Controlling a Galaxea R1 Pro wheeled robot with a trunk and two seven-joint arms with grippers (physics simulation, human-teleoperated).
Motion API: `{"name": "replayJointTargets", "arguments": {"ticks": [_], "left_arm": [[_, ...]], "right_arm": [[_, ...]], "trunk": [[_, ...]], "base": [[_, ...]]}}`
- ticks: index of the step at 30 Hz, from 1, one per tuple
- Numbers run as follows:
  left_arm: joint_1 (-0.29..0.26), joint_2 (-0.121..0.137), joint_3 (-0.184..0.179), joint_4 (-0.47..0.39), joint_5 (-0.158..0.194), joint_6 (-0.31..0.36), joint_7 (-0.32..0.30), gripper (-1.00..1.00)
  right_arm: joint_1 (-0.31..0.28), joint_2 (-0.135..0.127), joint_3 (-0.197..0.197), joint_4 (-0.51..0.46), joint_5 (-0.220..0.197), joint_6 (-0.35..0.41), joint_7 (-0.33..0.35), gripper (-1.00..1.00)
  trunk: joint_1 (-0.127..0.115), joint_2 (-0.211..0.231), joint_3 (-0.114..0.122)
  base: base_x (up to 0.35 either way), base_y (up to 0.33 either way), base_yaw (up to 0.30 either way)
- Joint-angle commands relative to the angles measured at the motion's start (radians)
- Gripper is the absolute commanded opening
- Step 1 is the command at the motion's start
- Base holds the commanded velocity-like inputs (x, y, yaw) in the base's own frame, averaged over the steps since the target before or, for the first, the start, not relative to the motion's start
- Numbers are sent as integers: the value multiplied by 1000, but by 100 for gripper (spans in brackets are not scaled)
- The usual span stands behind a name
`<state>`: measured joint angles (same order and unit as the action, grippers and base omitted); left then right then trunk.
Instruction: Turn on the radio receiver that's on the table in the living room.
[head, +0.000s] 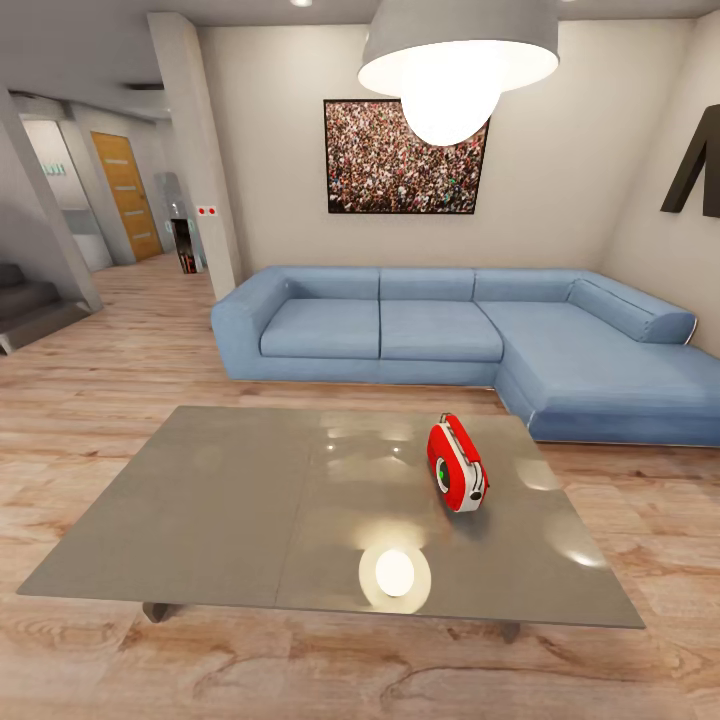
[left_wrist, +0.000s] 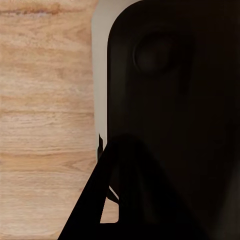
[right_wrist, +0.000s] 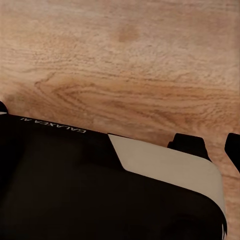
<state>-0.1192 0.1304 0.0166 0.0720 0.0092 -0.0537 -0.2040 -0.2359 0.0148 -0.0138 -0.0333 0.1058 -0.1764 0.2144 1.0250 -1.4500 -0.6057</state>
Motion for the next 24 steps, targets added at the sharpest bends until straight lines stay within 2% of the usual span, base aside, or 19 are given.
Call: {"name": "replayJointTargets", "arguments": {"ticks": [1,24], "left_arm": [[0,0,0,0,0,0,0,-100],[0,0,0,0,0,0,0,-100]], "right_arm": [[0,0,0,0,0,0,0,100],[0,0,0,0,0,0,-1,100]], "trunk": [[0,0,0],[0,0,0]], "base": [[0,0,0],[0,0,0]]}}
